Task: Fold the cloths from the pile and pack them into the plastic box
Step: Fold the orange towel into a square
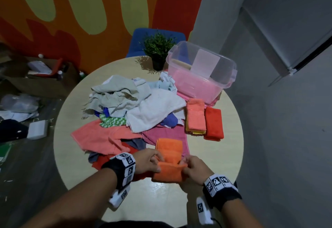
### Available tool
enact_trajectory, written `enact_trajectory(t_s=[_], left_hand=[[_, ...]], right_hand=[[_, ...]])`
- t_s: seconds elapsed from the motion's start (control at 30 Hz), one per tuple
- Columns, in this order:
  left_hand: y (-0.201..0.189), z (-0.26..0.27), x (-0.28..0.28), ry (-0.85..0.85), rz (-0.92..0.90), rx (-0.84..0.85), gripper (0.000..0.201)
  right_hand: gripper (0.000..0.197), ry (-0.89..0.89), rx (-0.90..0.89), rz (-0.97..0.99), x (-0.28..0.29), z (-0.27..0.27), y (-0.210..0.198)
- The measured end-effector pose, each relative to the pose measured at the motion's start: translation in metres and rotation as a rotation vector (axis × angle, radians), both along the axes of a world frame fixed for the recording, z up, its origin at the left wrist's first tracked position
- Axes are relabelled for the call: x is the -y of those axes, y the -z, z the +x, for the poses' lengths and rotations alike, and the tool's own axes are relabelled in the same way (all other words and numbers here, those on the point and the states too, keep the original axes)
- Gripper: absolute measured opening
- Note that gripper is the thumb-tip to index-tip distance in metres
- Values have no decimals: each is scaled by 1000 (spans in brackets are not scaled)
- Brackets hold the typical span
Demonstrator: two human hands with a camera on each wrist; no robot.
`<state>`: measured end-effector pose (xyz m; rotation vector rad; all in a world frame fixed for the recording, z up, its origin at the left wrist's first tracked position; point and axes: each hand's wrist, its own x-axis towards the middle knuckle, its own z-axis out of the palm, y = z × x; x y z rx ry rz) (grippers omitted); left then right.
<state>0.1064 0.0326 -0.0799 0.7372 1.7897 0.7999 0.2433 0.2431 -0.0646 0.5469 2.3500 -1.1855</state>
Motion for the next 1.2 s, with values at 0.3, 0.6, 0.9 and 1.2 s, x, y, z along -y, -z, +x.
enact_trajectory(t_s=[0.3,0.6,0.9,1.2], left_hand=[[25,-12,-23,-205,-111,-172,30],[35,-19,-42,-321,-335,-378,24],[45,-11,-51,-331,-269,-287,39],[17,1,-51,-513,44,9,22]], right_hand=[[48,299,-137,-26,-15,-48,11],[28,396,-165,195,-14,-65,24],[29,263,57,279,1,-52,44],[44,379,-57,-99,-6,-35,40]])
